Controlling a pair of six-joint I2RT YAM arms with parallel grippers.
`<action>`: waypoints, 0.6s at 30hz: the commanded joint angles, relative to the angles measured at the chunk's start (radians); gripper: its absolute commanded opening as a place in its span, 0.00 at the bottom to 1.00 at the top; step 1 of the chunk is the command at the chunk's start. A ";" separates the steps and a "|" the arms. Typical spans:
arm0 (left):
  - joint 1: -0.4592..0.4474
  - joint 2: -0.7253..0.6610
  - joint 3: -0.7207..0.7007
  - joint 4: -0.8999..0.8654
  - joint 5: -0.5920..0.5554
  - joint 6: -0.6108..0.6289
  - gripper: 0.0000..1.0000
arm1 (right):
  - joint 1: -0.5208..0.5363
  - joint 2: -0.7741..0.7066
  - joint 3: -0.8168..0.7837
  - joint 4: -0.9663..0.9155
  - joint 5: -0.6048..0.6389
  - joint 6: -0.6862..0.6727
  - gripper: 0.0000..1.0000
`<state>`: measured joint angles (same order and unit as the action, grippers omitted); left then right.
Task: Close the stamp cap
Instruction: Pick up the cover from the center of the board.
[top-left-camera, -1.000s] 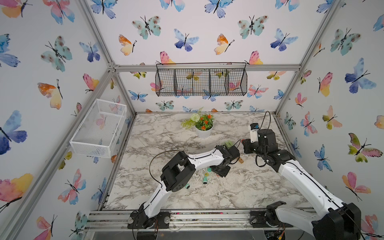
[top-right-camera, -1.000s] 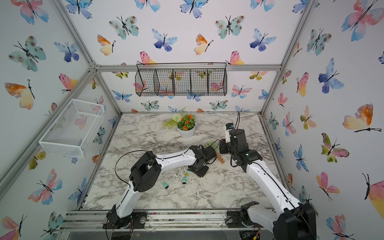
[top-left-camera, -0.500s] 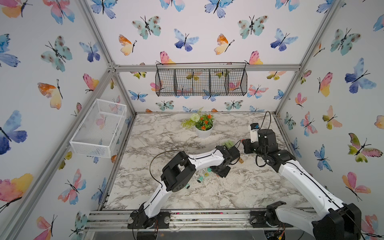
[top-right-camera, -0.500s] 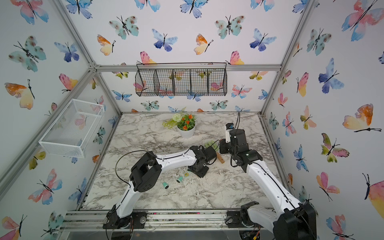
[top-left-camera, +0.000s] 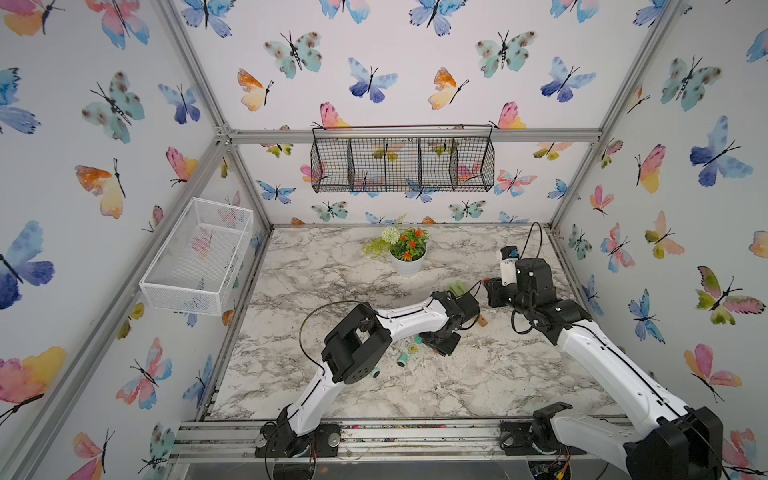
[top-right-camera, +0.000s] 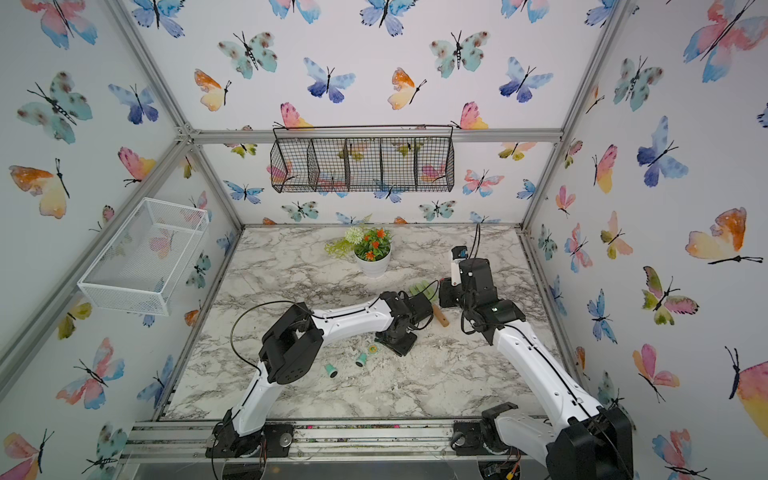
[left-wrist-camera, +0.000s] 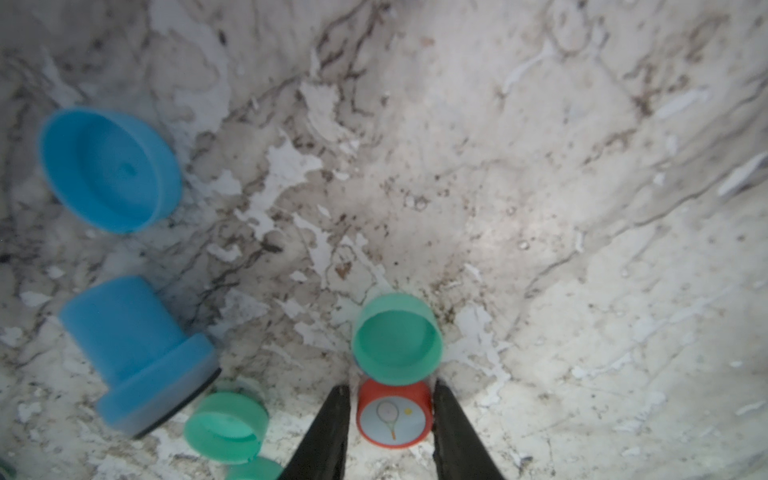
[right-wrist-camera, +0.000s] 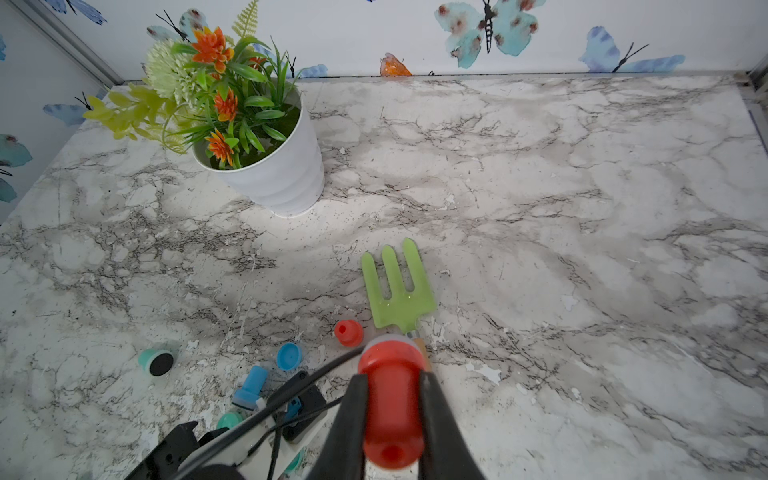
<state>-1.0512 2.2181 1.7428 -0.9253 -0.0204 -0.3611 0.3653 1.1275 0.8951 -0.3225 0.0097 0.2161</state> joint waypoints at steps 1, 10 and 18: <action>-0.009 0.017 0.009 -0.051 0.023 0.014 0.35 | -0.006 -0.017 0.008 -0.009 0.011 -0.006 0.02; -0.009 0.019 0.008 -0.048 0.024 0.015 0.30 | -0.006 -0.017 0.008 -0.007 0.010 -0.005 0.02; 0.012 -0.081 -0.007 -0.019 -0.014 -0.002 0.28 | -0.006 -0.040 0.024 -0.011 -0.002 0.000 0.02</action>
<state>-1.0500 2.2116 1.7416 -0.9257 -0.0219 -0.3592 0.3653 1.1160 0.8951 -0.3225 0.0090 0.2161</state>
